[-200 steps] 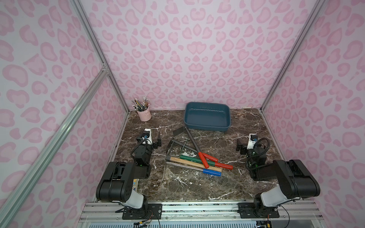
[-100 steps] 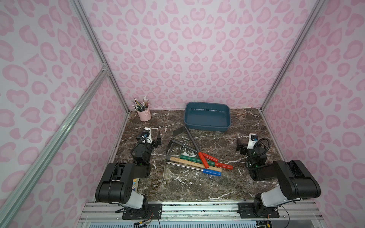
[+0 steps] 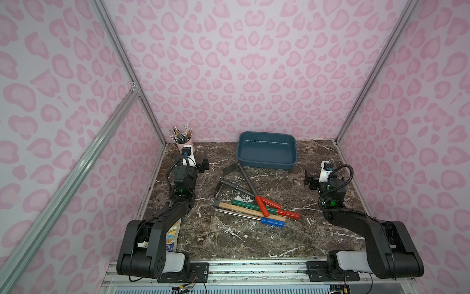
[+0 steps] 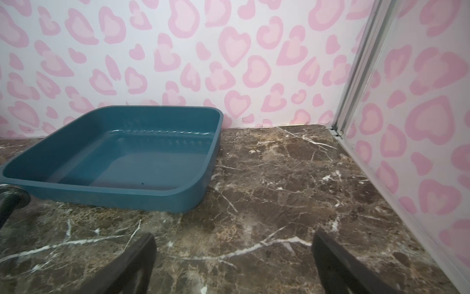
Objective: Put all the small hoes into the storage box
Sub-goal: Pick up the hoe from the center of the board.
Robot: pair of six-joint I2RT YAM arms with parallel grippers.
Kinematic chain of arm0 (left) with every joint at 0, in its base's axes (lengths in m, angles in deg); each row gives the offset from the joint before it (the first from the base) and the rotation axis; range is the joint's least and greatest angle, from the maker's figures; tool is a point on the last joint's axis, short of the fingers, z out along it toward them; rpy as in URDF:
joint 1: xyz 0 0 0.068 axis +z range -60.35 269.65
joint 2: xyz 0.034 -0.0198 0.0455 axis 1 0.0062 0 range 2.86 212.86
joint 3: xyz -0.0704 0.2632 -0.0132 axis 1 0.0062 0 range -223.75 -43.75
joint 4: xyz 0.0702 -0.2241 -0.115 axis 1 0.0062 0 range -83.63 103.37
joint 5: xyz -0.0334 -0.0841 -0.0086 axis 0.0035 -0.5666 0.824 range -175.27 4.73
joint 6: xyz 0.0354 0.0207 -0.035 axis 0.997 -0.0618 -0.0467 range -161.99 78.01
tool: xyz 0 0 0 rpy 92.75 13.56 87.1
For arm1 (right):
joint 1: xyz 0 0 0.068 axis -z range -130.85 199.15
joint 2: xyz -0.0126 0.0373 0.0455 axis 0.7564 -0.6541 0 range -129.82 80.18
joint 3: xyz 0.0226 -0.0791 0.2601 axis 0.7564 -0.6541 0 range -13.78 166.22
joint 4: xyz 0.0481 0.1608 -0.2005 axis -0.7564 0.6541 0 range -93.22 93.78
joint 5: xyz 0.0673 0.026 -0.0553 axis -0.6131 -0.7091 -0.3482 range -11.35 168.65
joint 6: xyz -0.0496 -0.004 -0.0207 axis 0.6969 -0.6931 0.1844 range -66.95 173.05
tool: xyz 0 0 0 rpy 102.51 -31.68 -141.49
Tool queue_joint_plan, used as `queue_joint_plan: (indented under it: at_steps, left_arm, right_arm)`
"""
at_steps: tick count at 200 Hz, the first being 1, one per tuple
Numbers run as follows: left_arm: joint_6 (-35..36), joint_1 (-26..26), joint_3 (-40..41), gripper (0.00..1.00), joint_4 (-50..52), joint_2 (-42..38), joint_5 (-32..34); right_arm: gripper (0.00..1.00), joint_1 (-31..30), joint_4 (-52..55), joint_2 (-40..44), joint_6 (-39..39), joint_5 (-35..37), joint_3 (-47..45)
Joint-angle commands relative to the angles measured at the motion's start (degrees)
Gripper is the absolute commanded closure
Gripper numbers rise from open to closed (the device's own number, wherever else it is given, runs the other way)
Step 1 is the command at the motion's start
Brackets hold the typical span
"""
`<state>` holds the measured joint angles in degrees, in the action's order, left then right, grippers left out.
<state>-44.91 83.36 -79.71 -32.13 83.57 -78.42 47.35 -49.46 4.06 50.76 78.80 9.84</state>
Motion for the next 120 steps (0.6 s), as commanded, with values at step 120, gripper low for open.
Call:
queue_joint_plan:
  at_steps: [120]
  left_arm:
    - [-19.3, -9.5, -19.0, 0.03, 43.2, 1.5, -3.9]
  right_arm:
    - [0.02, -19.5, 45.9, -2.9, -4.3, 7.9, 25.6]
